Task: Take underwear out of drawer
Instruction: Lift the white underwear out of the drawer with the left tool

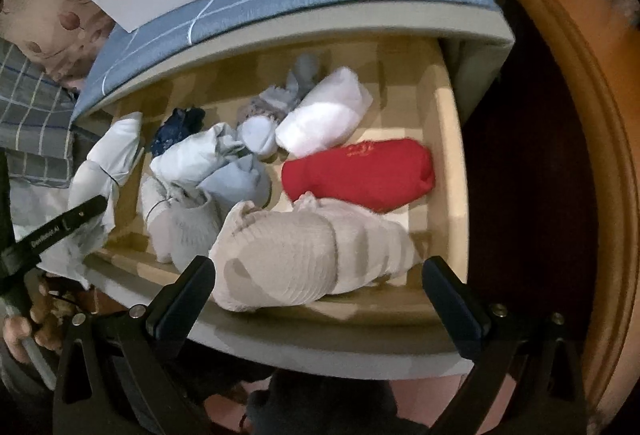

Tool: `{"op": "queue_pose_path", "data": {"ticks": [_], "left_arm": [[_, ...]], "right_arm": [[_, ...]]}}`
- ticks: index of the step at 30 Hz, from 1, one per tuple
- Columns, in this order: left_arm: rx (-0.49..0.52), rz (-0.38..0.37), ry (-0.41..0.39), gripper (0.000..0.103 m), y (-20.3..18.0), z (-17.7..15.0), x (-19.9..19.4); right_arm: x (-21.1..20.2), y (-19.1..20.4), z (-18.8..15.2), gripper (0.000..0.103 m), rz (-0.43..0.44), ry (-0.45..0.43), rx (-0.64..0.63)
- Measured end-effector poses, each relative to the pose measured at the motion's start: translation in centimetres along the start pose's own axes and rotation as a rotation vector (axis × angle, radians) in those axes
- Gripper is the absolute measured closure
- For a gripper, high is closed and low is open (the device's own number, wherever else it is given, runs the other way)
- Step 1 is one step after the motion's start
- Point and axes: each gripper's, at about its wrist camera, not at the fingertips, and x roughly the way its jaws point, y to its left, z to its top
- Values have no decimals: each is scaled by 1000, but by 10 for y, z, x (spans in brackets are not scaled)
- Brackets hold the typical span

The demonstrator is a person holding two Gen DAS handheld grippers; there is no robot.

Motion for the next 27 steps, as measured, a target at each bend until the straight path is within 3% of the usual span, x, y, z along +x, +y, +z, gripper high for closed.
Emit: {"op": "queue_pose_path", "data": {"ticks": [6, 13, 17, 21, 27], "left_arm": [[-7, 7, -26, 74, -4, -10, -5], [22, 35, -61, 74, -14, -22, -8], [32, 58, -77, 74, -21, -26, -5], [24, 44, -93, 74, -23, -31, -3], [-8, 19, -107, 74, -18, -32, -4]], "right_arm": [[8, 9, 3, 1, 21, 61, 38], [36, 22, 10, 1, -74, 125, 55], [53, 19, 10, 1, -36, 144, 105], [63, 18, 9, 0, -37, 148, 133], [76, 21, 9, 0, -115, 169, 106]]}}
